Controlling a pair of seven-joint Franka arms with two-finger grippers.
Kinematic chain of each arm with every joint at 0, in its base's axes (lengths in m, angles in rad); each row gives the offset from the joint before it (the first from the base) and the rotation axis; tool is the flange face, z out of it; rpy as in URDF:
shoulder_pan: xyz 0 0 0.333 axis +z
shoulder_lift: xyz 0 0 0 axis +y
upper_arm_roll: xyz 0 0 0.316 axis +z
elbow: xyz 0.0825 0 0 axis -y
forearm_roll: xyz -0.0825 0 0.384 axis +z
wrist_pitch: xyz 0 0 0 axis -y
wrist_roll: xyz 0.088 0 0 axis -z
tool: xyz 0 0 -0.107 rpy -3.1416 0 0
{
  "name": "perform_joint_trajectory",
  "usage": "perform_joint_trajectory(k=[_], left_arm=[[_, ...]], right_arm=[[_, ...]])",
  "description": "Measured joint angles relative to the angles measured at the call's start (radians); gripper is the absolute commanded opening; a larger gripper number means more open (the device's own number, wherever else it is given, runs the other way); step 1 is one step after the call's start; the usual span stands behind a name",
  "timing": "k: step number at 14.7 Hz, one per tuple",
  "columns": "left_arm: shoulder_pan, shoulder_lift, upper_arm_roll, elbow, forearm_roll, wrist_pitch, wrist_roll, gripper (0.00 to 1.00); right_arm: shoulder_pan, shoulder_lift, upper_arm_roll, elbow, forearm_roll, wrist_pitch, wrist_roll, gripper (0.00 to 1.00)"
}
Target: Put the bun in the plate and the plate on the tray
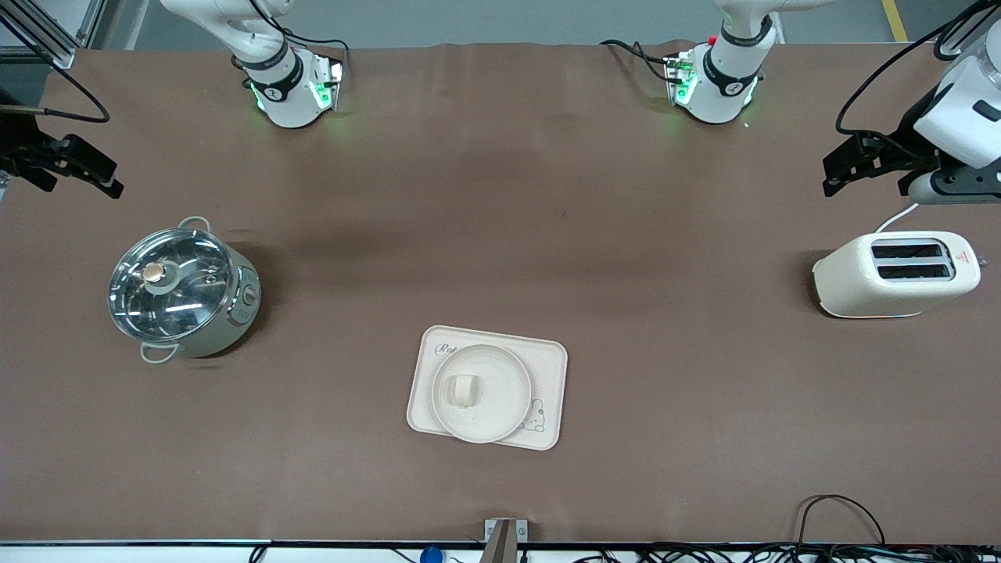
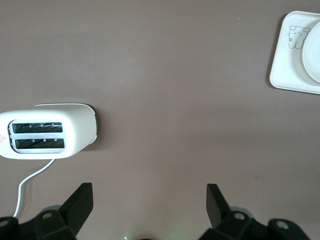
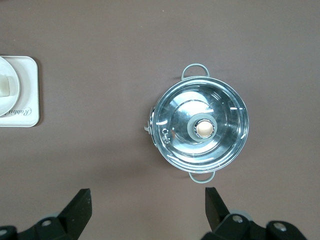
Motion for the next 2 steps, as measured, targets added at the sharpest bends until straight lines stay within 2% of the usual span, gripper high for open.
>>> perform_joint_trajectory(k=[2], left_arm=[[0.0,0.0,0.0,0.0,0.0,0.0,0.0,1.0]], right_arm=[[0.0,-0.001,0.011,0.001,0.0,0.0,0.0,1.0]])
